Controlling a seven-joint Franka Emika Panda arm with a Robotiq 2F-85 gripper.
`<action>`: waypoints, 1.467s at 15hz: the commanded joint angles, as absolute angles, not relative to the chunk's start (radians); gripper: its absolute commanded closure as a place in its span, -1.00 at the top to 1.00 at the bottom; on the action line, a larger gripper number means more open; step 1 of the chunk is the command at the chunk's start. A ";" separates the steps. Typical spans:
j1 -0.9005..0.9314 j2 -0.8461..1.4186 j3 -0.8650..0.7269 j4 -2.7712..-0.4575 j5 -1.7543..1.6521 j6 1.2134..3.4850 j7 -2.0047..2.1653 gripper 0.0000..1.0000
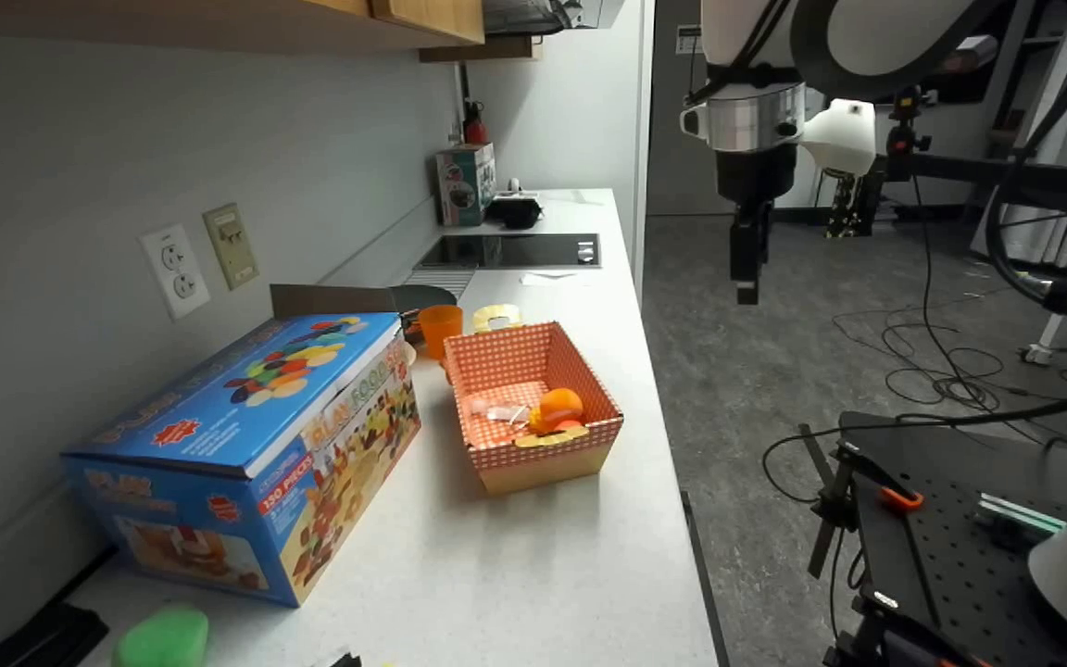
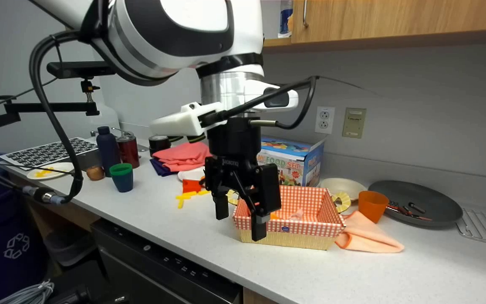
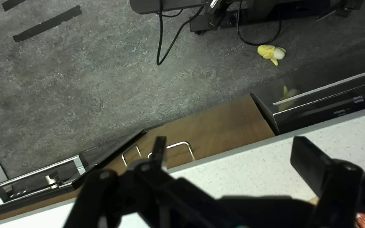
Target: Close the open drawer
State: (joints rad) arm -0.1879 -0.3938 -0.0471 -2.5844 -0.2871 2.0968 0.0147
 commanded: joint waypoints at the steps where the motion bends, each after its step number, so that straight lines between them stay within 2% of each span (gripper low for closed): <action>1: -0.173 -0.394 -0.061 -2.583 -0.292 2.094 0.019 1.00; 5: -0.173 -0.394 -0.061 -2.583 -0.292 2.094 0.019 1.00; 6: -0.207 -0.197 -0.116 -2.472 -0.316 2.198 -0.037 1.00; 8: -0.204 -0.143 -0.150 -2.439 -0.300 2.270 -0.081 1.00; 22: -0.192 -0.155 -0.169 -2.426 -0.292 2.254 -0.102 1.00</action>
State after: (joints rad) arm -0.1945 -0.1549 -0.1670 -2.4269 -0.2920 2.2561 -0.1018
